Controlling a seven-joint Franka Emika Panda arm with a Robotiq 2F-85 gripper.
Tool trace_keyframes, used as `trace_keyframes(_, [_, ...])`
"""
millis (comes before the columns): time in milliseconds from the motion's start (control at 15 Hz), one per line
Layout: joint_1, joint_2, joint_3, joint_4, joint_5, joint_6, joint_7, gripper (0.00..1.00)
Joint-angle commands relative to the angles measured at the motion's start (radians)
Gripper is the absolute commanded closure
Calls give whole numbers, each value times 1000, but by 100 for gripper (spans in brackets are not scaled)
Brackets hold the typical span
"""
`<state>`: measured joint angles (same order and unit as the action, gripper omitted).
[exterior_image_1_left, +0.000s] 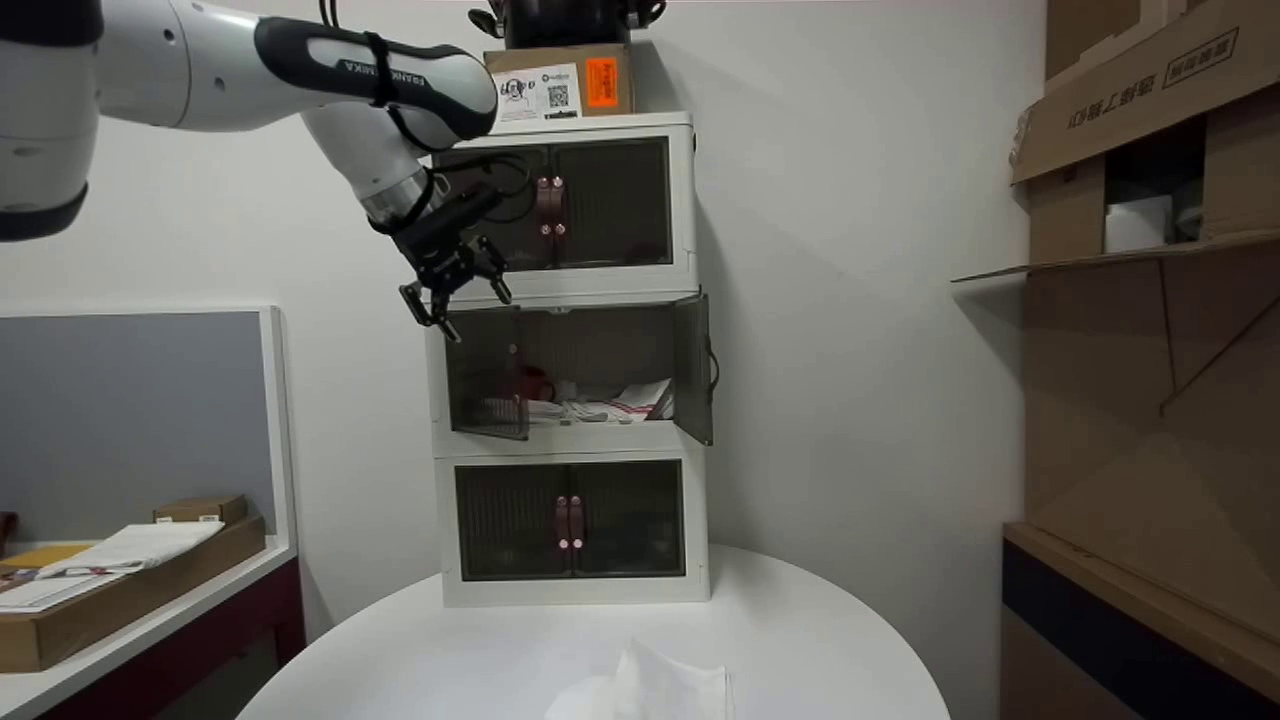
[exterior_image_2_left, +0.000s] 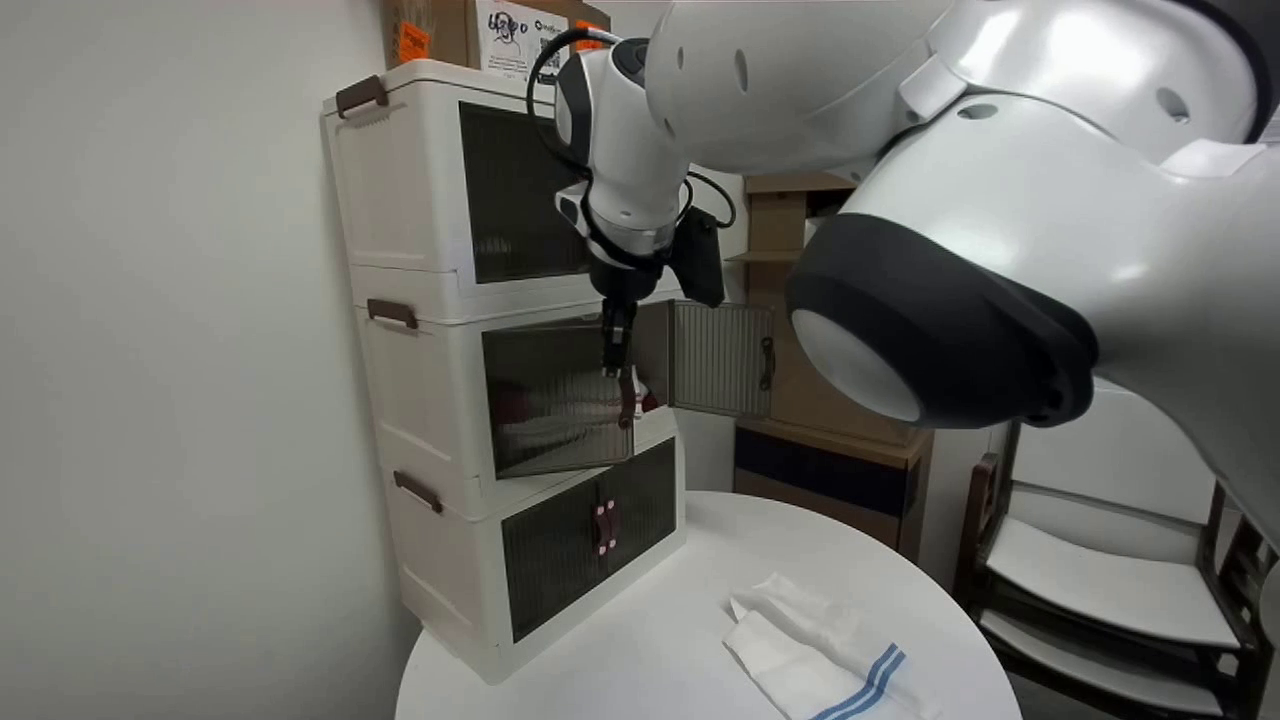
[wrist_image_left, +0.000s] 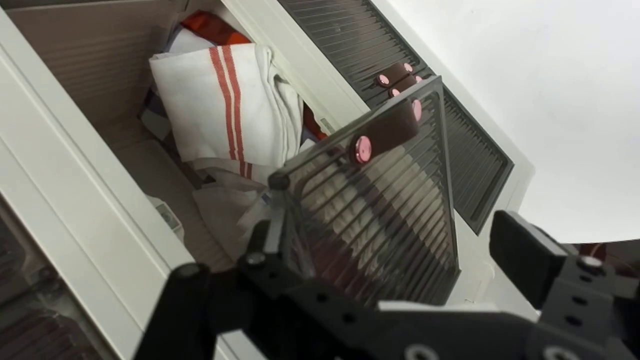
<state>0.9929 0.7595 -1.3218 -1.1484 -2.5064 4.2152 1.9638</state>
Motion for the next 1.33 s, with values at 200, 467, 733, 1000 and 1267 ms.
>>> trace_keyframes(200, [-9,3,-19,28,-1,24,-13,0])
trace_keyframes(467, [-45,26,-6,33,-1,23,-3,0])
trace_keyframes(733, [-83,50,20,47,-1,24,0,0])
trace_keyframes(1000, [-90,72,26,44,-1,26,-2,0])
trace_keyframes(1267, [-67,68,20,22,-1,26,-7,0])
